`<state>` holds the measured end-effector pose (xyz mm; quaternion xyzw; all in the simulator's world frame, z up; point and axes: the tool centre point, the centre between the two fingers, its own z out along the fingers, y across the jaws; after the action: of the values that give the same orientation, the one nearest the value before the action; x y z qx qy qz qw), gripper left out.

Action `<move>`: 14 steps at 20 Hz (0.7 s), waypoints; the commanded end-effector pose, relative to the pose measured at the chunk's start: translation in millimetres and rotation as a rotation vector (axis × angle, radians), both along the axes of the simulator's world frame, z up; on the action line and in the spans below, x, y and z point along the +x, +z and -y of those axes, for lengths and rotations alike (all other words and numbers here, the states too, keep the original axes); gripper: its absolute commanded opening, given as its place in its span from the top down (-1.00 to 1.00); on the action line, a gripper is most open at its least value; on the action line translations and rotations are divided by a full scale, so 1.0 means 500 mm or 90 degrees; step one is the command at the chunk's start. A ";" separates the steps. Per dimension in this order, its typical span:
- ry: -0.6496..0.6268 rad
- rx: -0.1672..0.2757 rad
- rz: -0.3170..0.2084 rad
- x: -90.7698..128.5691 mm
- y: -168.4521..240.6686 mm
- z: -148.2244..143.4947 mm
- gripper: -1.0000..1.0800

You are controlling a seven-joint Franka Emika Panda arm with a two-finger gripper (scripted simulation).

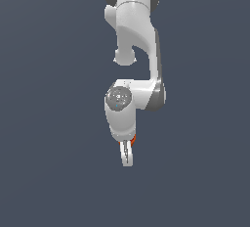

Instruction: Pick up the object and move it to a goal position.

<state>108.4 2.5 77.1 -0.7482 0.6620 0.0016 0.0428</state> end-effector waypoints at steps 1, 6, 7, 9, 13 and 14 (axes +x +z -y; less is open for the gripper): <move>-0.001 0.000 0.000 0.001 -0.011 -0.001 -0.23; -0.001 0.000 0.000 0.001 -0.012 -0.001 1.00; -0.001 0.000 0.000 0.001 -0.012 -0.001 1.00; -0.001 0.000 0.000 0.001 -0.012 -0.001 1.00; 0.000 0.001 0.001 0.001 -0.012 -0.003 1.00; 0.000 0.001 0.001 0.001 -0.011 -0.003 1.00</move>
<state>108.7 4.8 71.3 -0.7484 0.6618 0.0018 0.0436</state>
